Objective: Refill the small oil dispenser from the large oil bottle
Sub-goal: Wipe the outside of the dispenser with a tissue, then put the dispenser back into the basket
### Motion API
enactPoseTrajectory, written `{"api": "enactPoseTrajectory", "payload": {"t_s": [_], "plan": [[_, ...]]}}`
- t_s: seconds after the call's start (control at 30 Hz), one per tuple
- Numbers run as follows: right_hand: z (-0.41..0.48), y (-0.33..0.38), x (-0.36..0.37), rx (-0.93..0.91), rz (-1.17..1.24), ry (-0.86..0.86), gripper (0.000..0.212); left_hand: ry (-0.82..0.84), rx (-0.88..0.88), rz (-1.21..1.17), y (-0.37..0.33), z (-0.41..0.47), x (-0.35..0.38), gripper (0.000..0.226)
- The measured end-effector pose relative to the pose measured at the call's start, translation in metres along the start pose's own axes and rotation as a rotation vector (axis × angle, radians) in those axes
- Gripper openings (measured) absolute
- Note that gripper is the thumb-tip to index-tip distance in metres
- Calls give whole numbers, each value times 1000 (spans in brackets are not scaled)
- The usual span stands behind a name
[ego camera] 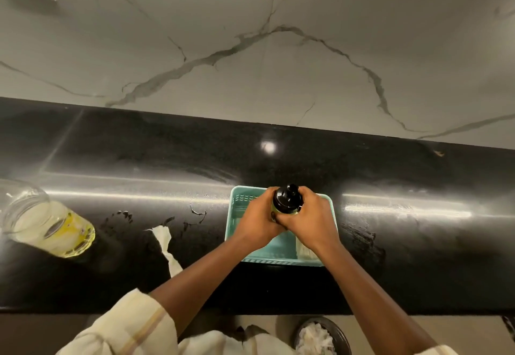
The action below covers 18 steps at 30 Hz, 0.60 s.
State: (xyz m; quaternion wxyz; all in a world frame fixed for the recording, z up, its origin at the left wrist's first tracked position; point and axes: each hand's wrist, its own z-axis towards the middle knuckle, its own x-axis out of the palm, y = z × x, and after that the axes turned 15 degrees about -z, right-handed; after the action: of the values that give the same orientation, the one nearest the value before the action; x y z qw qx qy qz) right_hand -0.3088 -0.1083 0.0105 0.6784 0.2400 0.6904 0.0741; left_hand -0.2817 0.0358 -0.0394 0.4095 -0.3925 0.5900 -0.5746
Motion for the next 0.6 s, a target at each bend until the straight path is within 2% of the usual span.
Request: {"api": "enactPoseTrajectory", "payload": {"t_s": [0.13,0.27,0.47,0.6], "plan": [[7,-13,18,19,9,45,49,-38,-51,40,4,-7,-11,69],[11,-23,28,36,9,35,58,-182,-74,9,-12,-28,-48,54],[11,-32,32,41,10,51,57,-479,145,87,-67,-64,-120,40],[1,-24,23,90,14,97,82,-686,379,269,-109,-100,-168,35]]}}
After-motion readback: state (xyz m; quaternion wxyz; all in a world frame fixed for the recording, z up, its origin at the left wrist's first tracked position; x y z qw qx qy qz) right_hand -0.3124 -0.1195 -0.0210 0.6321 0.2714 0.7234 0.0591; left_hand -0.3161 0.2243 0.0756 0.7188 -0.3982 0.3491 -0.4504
